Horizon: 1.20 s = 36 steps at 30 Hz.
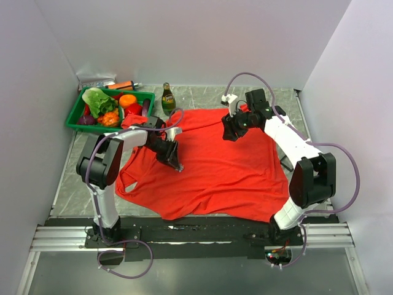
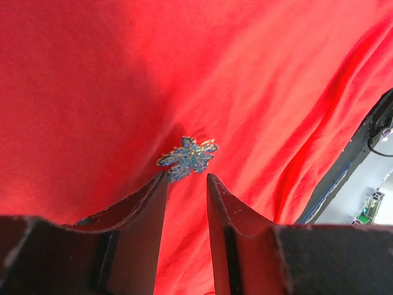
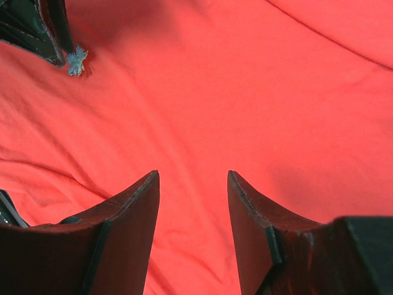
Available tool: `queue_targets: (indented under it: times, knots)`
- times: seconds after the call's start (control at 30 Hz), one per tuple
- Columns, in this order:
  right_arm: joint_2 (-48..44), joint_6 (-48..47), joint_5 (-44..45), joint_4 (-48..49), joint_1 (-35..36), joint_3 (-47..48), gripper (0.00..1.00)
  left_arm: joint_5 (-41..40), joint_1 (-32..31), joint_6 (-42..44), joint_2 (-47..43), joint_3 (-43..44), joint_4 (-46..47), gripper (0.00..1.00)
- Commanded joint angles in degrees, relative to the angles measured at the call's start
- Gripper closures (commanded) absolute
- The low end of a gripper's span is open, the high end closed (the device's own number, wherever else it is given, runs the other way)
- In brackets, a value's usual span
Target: Remove the brooch from the garment
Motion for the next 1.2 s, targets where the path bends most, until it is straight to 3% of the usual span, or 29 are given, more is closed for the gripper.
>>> queue_targets:
  times: [0.0, 0.27, 0.53, 0.77, 0.87, 1.17]
  knots:
    - [0.02, -0.19, -0.29, 1.79, -0.28, 0.73, 0.45, -0.83, -0.21, -0.88, 0.55, 2.09, -0.44, 0.62]
    - [0.81, -0.37, 0.07, 1.87, -0.11, 1.44, 0.45, -1.02, -0.82, -0.36, 1.16, 2.79, -1.05, 0.63]
    - [1.08, -0.37, 0.15, 1.96, -0.28, 1.18, 0.45, 0.13, -1.79, 0.88, 2.13, 4.55, -2.11, 0.73]
    - [1.87, -0.28, -0.81, 1.53, -0.2, 1.79, 0.45, 0.66, -1.79, 2.02, 2.48, 4.81, -2.99, 0.9]
    - [3.44, -0.54, -3.35, 1.0, 0.42, 3.63, 0.45, 1.89, -1.79, 5.06, 3.62, 5.95, -5.88, 0.99]
    - [7.31, 3.59, -21.54, 5.21, 7.79, 2.41, 0.46, 13.22, 0.85, 9.4, -5.41, -1.24, -0.54, 0.99]
